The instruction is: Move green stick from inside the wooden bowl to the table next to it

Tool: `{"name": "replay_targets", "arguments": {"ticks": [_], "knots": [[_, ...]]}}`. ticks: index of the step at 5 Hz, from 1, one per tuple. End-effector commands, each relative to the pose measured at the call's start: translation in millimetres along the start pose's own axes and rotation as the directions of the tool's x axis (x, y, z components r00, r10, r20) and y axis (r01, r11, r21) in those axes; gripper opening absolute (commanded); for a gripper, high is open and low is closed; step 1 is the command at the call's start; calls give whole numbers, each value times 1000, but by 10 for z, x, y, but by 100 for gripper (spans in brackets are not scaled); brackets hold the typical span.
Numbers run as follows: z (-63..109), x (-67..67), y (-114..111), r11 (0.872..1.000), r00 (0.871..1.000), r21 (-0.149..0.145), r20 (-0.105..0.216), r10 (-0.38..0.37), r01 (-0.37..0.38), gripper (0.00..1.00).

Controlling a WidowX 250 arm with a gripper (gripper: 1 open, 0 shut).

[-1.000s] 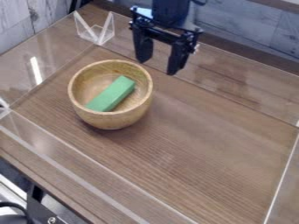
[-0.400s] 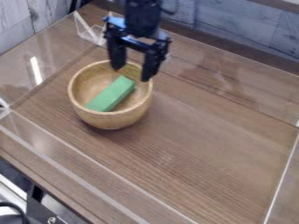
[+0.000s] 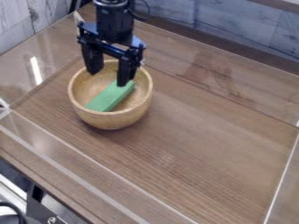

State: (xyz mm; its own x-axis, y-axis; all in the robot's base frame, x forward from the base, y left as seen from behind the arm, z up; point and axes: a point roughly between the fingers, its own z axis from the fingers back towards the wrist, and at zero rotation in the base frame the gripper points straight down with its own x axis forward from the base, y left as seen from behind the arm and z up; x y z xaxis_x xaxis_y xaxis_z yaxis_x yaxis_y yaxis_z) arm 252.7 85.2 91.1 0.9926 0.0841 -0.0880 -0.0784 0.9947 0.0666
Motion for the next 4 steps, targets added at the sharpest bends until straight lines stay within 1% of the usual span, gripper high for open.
{"name": "replay_targets", "arguments": {"ticks": [1, 2, 4], "knots": [[157, 84, 61, 1000, 998, 24, 66, -1, -1, 100], [165, 158, 69, 999, 997, 32, 74, -25, 22, 100], [-260, 159, -37, 999, 996, 43, 81, -29, 26, 100]]}}
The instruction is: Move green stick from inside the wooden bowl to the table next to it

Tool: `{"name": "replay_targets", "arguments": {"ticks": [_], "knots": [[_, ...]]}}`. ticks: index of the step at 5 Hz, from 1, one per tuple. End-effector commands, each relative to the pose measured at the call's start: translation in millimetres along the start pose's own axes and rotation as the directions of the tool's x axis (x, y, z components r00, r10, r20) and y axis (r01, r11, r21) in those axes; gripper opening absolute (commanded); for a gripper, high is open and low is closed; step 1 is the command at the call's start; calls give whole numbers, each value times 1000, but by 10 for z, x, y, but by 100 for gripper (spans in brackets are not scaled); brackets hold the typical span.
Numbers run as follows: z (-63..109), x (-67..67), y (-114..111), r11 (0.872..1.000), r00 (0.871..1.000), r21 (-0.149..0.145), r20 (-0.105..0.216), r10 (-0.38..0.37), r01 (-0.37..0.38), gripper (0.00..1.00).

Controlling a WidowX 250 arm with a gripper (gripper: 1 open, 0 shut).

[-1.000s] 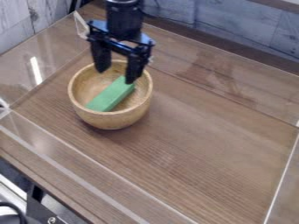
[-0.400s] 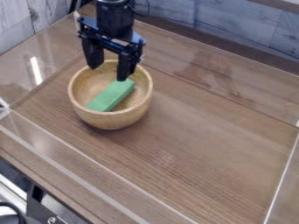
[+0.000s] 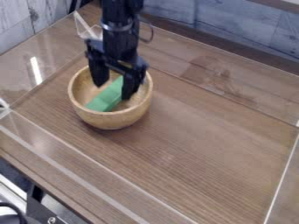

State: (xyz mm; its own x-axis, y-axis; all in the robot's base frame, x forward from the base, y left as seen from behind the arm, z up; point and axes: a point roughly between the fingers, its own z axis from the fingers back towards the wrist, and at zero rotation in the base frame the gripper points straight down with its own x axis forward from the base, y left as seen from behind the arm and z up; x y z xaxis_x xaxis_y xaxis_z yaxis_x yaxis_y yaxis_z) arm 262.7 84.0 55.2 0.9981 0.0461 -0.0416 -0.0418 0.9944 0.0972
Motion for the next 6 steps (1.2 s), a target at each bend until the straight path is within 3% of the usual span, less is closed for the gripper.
{"name": "replay_targets", "arguments": {"ticks": [1, 2, 3, 5, 6], "knots": [[-78, 75, 76, 999, 998, 7, 38, 42, -42, 100], [-179, 114, 176, 997, 996, 0, 45, 78, -78, 100], [-223, 125, 240, 998, 997, -23, 56, 58, -57, 100], [-284, 198, 338, 999, 997, -39, 81, 2, 1, 100], [-330, 275, 385, 997, 996, -58, 80, 45, -41, 100]]}}
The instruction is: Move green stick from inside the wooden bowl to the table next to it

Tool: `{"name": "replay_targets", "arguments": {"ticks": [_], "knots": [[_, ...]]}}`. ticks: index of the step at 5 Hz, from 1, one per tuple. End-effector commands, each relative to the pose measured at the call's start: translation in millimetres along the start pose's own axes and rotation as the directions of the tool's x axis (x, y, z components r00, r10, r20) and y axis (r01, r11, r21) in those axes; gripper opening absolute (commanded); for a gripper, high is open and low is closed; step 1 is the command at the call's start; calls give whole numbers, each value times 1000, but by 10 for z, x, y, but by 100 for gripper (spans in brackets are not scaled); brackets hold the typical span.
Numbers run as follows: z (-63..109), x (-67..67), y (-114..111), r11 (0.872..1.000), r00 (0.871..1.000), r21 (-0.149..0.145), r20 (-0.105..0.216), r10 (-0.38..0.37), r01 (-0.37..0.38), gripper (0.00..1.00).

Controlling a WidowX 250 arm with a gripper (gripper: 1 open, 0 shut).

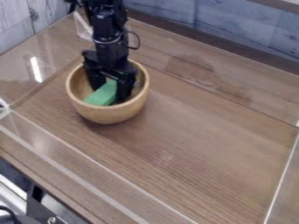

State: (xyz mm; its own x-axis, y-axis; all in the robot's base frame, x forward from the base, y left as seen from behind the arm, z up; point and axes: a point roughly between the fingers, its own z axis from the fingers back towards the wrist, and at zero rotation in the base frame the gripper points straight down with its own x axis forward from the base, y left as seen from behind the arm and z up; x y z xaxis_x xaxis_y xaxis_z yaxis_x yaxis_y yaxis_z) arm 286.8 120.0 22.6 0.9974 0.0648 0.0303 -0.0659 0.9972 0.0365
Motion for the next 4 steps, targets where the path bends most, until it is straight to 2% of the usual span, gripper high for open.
{"name": "replay_targets", "arguments": {"ticks": [1, 2, 3, 4], "knots": [[-17, 59, 101, 998, 998, -13, 8, 55, -55, 100], [-28, 42, 55, 997, 997, -25, 1, 76, -76, 100], [36, 13, 63, 996, 997, -31, 2, 79, -79, 0], [73, 67, 172, 996, 997, -43, 6, 80, -80, 0]]}}
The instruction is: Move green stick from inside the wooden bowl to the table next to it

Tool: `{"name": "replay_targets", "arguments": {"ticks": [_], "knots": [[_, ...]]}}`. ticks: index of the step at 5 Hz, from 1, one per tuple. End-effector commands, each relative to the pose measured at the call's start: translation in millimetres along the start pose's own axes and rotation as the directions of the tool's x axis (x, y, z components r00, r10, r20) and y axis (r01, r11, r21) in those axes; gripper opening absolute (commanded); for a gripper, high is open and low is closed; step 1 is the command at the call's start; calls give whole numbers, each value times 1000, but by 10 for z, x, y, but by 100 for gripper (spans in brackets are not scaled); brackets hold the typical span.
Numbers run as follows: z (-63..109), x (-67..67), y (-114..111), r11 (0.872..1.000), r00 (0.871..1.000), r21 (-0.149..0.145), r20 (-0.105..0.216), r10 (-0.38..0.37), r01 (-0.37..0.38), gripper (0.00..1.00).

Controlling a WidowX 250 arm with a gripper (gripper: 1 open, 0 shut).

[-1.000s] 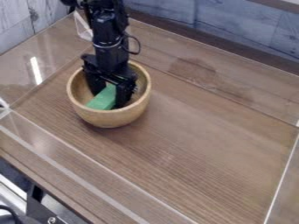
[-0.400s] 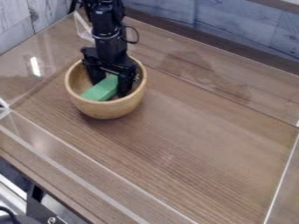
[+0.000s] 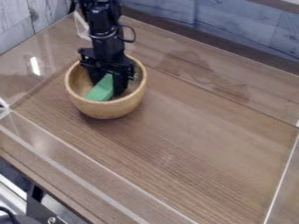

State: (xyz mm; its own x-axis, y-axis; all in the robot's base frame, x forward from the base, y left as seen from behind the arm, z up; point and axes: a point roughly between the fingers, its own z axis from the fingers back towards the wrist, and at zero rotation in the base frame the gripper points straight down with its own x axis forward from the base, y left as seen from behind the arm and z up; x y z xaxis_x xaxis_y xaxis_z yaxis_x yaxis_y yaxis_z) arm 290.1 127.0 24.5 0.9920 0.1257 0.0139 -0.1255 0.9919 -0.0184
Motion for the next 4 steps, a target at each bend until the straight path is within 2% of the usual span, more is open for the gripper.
{"name": "replay_targets", "arguments": {"ticks": [1, 4], "knots": [[134, 91, 199, 1000, 999, -4, 32, 19, -19, 0], [129, 206, 319, 999, 999, -41, 37, 16, -14, 0]]}}
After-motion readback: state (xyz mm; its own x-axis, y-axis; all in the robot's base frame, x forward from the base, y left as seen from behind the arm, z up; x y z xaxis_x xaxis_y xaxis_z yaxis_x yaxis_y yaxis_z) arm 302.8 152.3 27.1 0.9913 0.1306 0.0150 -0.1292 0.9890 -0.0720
